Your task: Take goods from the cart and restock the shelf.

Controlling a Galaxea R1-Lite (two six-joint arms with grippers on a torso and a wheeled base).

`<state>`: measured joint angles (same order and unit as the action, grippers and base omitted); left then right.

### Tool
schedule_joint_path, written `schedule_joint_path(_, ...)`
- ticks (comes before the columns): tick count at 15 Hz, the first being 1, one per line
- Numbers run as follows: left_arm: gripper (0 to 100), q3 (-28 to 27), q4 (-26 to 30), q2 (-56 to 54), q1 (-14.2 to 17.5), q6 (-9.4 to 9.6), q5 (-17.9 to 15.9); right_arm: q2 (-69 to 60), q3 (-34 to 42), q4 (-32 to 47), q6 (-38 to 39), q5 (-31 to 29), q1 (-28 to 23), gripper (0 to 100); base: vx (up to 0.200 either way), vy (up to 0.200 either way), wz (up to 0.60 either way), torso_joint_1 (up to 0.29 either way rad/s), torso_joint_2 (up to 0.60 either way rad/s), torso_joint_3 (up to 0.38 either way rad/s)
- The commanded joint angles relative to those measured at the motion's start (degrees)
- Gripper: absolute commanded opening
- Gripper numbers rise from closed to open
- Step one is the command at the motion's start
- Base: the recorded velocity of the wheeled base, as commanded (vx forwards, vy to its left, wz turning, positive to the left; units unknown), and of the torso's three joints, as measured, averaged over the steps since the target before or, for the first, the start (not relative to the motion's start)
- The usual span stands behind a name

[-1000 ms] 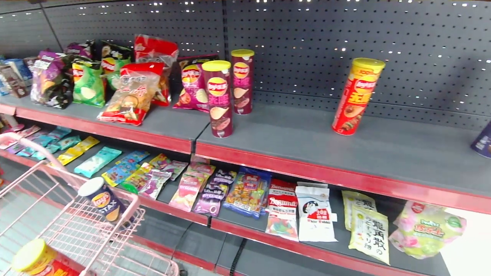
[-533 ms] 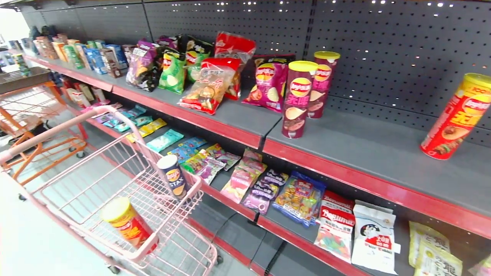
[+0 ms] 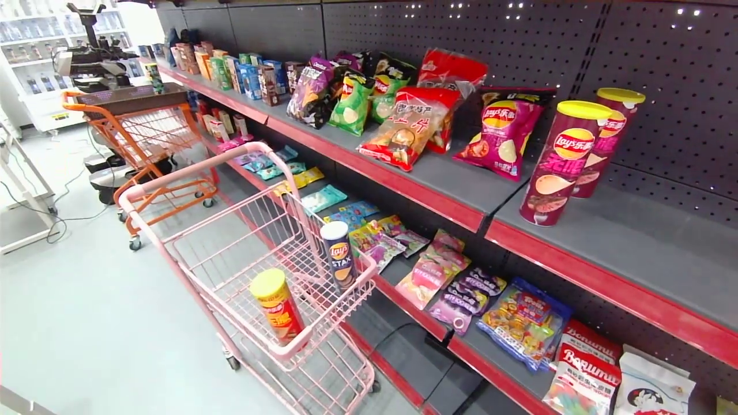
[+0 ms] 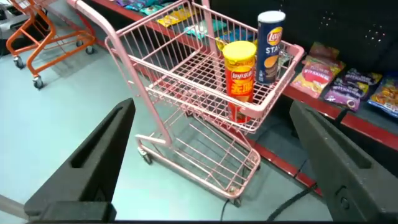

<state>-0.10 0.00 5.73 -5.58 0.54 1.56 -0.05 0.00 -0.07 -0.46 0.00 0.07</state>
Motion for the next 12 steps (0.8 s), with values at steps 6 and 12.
schedule_joint_path(6, 100, 0.0, 0.0, 0.1, 0.0, -0.01, 0.0, 0.0, 0.0, 0.0, 0.2, -0.1, 0.0, 100, 0.000, 0.000, 0.00, -0.077, 0.19, 0.116)
schedule_joint_path(12, 100, 0.0, 0.1, 0.1, 0.0, 0.08, -0.1, 0.0, 0.0, 0.0, 0.3, -0.1, 0.0, 100, 0.000, 0.000, 0.00, -0.187, 0.51, 0.321)
